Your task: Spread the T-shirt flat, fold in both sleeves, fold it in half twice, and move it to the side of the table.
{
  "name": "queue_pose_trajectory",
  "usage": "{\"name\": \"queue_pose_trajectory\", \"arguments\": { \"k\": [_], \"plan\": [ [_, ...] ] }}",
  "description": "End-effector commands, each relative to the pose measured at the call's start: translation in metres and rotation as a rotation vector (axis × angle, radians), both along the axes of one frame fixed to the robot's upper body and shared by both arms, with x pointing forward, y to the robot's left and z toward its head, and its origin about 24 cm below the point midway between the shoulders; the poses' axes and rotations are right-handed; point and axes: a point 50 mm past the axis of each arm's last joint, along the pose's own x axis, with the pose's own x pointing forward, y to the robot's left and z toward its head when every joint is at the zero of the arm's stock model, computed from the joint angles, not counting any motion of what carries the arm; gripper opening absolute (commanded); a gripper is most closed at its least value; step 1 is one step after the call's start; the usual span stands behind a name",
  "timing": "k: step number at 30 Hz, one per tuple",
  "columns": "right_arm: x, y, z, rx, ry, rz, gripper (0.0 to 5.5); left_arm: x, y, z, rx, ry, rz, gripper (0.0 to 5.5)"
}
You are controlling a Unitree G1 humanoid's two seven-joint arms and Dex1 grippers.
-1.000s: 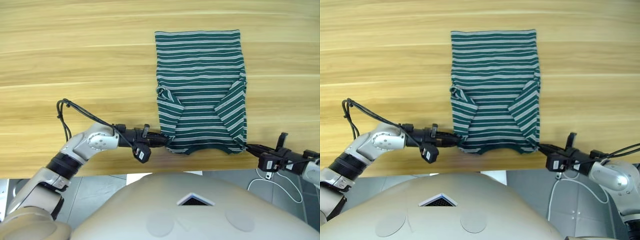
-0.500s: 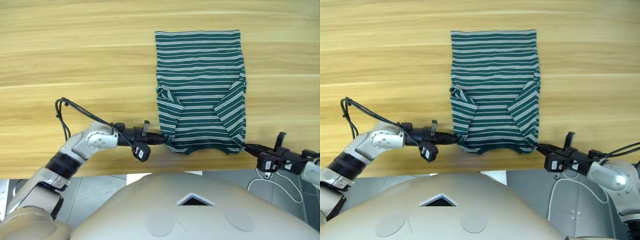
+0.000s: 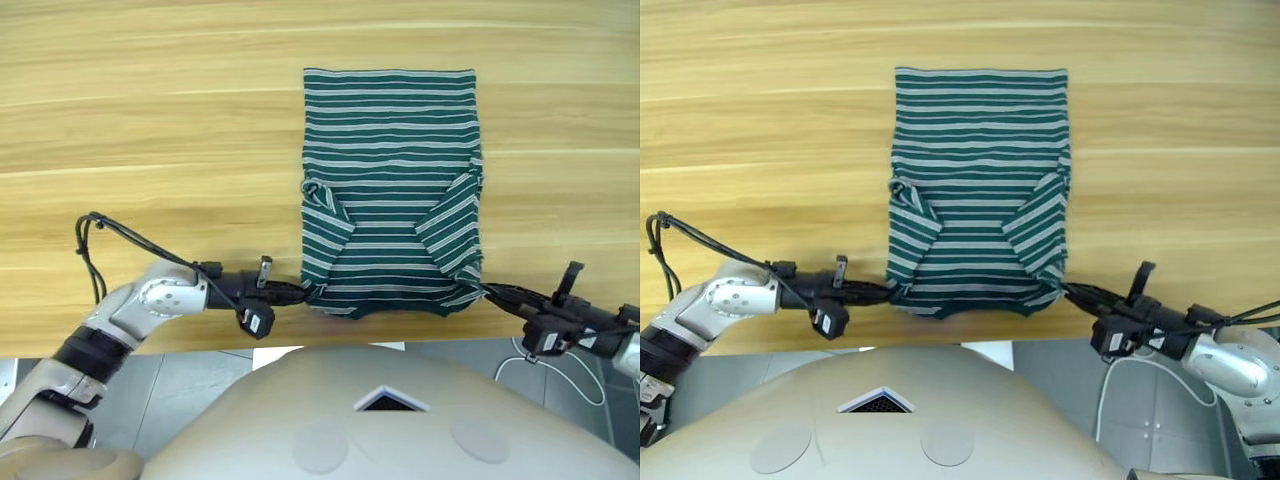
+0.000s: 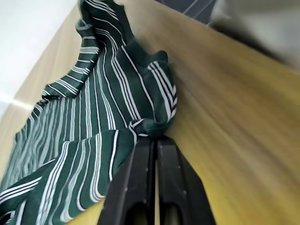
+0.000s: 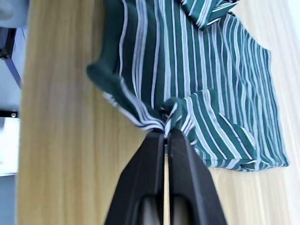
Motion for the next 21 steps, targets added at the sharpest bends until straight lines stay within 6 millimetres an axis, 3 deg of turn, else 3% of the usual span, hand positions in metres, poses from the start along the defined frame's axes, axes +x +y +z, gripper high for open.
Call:
{"name": "queue_pose_trajectory", "arguments": {
  "k": [1,10,18,21],
  "plan": [
    [-0.005,0.001,0.009,0.027,-0.011,0.038,0.00,-0.003,0.008,0.013,-0.036,0.007,0.007,0.03],
    [-0.019,0.009,0.027,0.144,-0.035,0.069,0.00,-0.014,0.006,0.041,-0.255,0.133,-0.006,0.03],
    [-0.022,0.013,0.038,0.225,-0.046,0.115,0.00,-0.011,0.006,0.044,-0.324,0.166,0.022,0.03],
    [-0.010,0.011,0.029,0.191,-0.058,0.066,0.00,0.003,0.008,0.034,-0.286,0.118,0.109,0.03]
  ]
}}
